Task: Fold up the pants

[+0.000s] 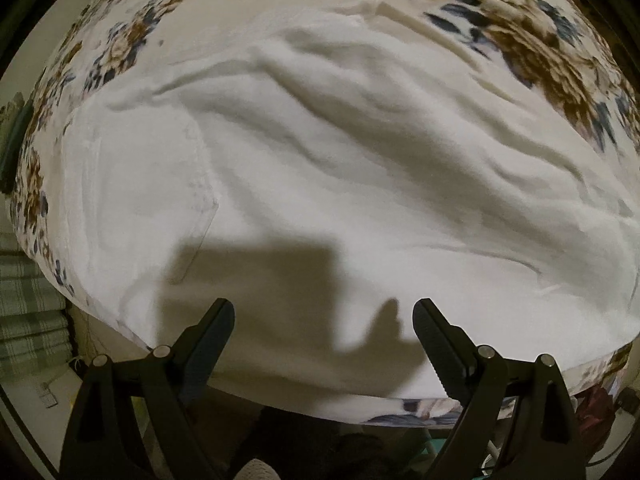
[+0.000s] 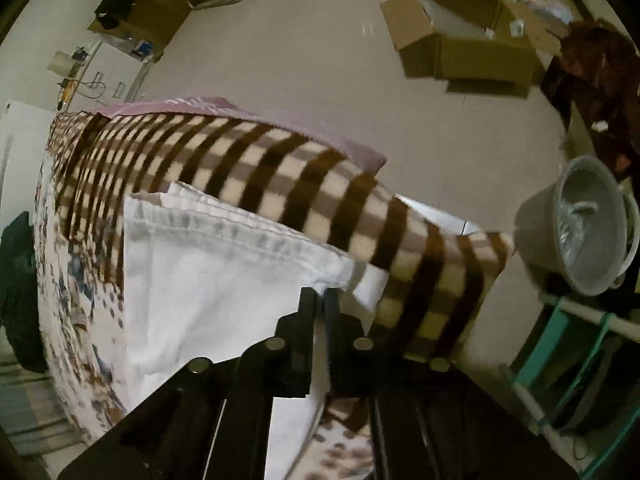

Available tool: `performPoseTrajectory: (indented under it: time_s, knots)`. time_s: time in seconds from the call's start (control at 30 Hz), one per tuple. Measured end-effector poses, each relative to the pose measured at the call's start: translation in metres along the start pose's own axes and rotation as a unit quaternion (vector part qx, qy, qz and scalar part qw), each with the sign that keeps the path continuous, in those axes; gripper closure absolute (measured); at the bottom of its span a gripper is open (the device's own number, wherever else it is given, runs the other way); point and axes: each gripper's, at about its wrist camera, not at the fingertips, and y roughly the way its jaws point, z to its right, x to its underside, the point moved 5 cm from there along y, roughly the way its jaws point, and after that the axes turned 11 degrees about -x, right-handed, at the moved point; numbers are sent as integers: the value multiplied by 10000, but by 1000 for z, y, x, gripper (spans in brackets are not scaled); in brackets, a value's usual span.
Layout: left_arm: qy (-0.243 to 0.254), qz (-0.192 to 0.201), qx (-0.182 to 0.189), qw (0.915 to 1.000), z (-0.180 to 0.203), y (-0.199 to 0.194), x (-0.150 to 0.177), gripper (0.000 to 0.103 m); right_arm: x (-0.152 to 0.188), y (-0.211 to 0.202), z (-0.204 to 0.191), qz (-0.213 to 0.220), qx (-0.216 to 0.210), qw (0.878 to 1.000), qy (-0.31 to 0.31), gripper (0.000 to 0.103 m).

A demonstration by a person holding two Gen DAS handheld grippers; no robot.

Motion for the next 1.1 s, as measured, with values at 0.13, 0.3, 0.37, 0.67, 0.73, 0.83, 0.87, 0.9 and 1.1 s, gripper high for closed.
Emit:
performPoseTrajectory:
  time_s: [0.13, 0.3, 0.37, 0.67, 0.73, 0.83, 0.87, 0.9, 1.1]
  knots:
    - [114, 99, 43, 9999, 2, -5, -4, 12, 0, 3, 24, -194, 464, 9986, 139, 103]
    - [259, 201, 155, 9993, 18, -24, -21, 12, -10, -13, -6, -426, -23, 9978, -502, 76]
    - [343, 323, 143, 9988, 26, -31, -23, 12, -17, -18, -38, -322, -117, 9931, -1119, 47]
    - [562, 781, 105, 9953, 57, -62, -41, 12, -41, 60, -127, -888, 361, 9529, -2876, 68]
    - [576, 868, 112, 9945, 68, -67, -47, 12, -42, 59, -129, -817, 412, 9486, -3028, 92]
    - [625, 927, 141, 9936, 80, -70, -51, 12, -45, 40, -126, -494, 346, 9548, -2911, 95]
    - [652, 955, 139, 9932, 87, -72, -54, 12, -48, 34, -122, -402, 321, 9597, -2762, 95]
    - [679, 986, 119, 9927, 90, -72, -56, 12, -50, 31, -120, -338, 307, 9637, -2631, 95]
    - [683, 926, 22, 9934, 89, -53, -82, 12, -45, 39, -112, -684, 196, 9653, -2512, 90]
